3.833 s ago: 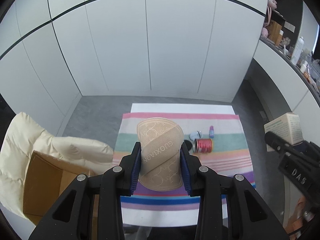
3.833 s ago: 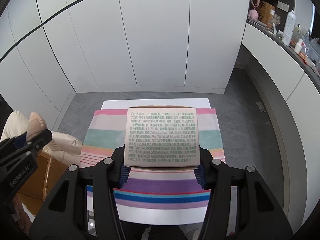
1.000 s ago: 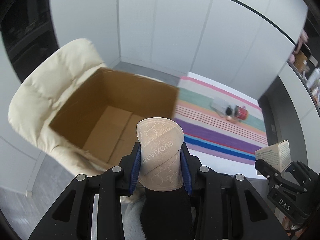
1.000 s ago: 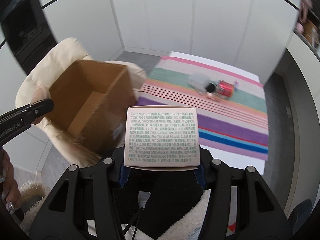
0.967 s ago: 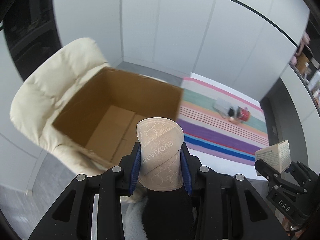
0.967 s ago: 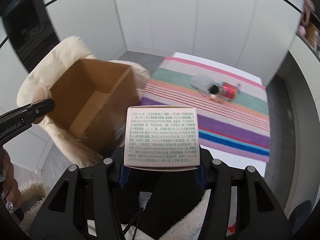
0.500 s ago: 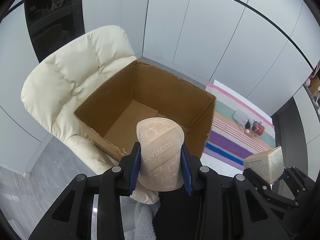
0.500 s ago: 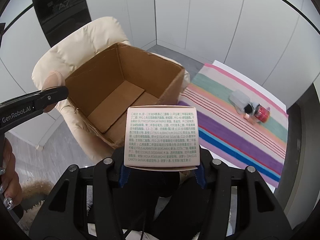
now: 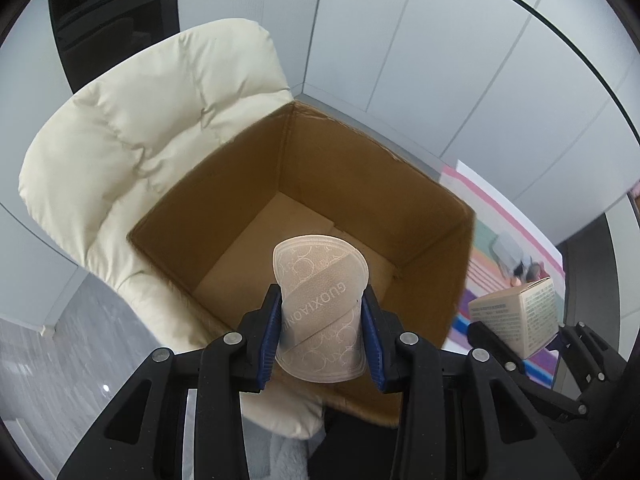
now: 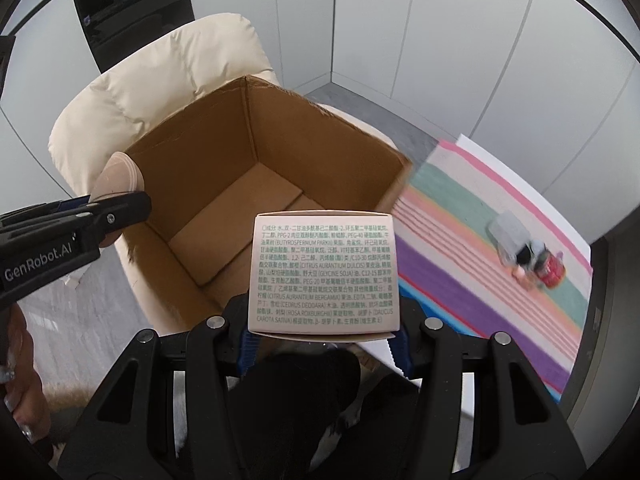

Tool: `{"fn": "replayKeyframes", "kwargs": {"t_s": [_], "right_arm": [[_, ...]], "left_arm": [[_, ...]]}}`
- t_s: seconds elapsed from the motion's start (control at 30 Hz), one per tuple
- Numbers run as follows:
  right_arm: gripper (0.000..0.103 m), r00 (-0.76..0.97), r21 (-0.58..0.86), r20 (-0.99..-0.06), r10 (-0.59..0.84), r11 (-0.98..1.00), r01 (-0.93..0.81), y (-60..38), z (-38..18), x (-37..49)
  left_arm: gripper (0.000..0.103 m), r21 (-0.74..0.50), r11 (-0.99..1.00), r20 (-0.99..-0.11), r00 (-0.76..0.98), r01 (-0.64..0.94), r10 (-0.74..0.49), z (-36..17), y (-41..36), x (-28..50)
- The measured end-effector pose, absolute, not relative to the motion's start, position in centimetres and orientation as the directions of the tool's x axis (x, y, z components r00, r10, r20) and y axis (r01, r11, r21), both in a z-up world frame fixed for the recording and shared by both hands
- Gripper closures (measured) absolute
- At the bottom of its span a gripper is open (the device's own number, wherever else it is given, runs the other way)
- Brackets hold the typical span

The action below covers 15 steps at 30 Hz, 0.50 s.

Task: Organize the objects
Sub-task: 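Carry the sponge puff with the left tool while the right tool carries the cream box to the cardboard box, then open the left tool over the box while the right tool releases the cream box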

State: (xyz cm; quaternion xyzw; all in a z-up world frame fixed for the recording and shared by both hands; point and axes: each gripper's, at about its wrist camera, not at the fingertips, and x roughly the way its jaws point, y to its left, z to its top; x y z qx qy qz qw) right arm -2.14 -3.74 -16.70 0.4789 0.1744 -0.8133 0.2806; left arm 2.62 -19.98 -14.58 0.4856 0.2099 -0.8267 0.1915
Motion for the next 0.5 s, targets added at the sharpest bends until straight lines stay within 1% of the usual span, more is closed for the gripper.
{"fn": "replayKeyframes", "kwargs": {"t_s": [0.07,0.17,0.2,0.23,0.27,0.3,0.33,0.4,0.43,0.5], "right_arm": [[0.048,-0.38,-0.011,-0.876,-0.297,-0.775,0.632,-5.2,-17.2,-3.4],[0.048,-0.417,-0.041,-0.859,-0.296,-0.773,0.633,-7.1,-17.2,-5.0],[0.049,-0.415,-0.031,-0.856,-0.309,-0.77,0.637,-7.6,-17.2,-5.5],[0.048,-0.395,-0.004,-0.855,-0.336,-0.758,0.652,-8.2,-17.4,-6.2],[0.048,-0.379,0.016,-0.854,-0.355,-0.747,0.665,-8.8,-17.5,-6.6],[0.046,-0.36,0.04,-0.853,-0.378,-0.735,0.677,-9.2,-17.7,-7.0],[0.031,-0.341,0.067,-0.851,-0.399,-0.727,0.683,-9.5,-17.9,-7.4],[0.013,-0.325,0.114,-0.837,-0.44,-0.722,0.683,-9.6,-18.1,-7.9],[0.008,-0.314,0.148,-0.827,-0.466,-0.72,0.678,-9.4,-18.2,-8.1],[0.006,-0.293,0.189,-0.824,-0.485,-0.722,0.665,-9.1,-18.5,-8.5]], "left_arm": [[0.065,-0.171,-0.829,-0.885,-0.452,0.532,-0.108,-15.0,-21.0,1.5],[0.058,-0.222,-0.806,-0.881,-0.467,0.549,-0.075,-15.7,-22.6,0.2],[0.05,-0.235,-0.796,-0.877,-0.474,0.557,-0.073,-15.9,-23.2,-0.3],[0.039,-0.232,-0.789,-0.878,-0.472,0.569,-0.082,-16.1,-23.7,-0.6],[0.034,-0.228,-0.783,-0.878,-0.47,0.578,-0.092,-16.2,-24.0,-0.8],[0.028,-0.215,-0.777,-0.88,-0.462,0.591,-0.109,-16.2,-24.3,-0.9],[0.021,-0.199,-0.778,-0.884,-0.452,0.596,-0.12,-16.2,-24.4,-1.0],[0.015,-0.168,-0.789,-0.889,-0.436,0.591,-0.137,-16.1,-24.5,-1.0],[0.015,-0.153,-0.796,-0.889,-0.434,0.586,-0.148,-16.0,-24.4,-0.9],[0.015,-0.129,-0.802,-0.887,-0.43,0.583,-0.17,-15.8,-24.3,-0.9]]}}
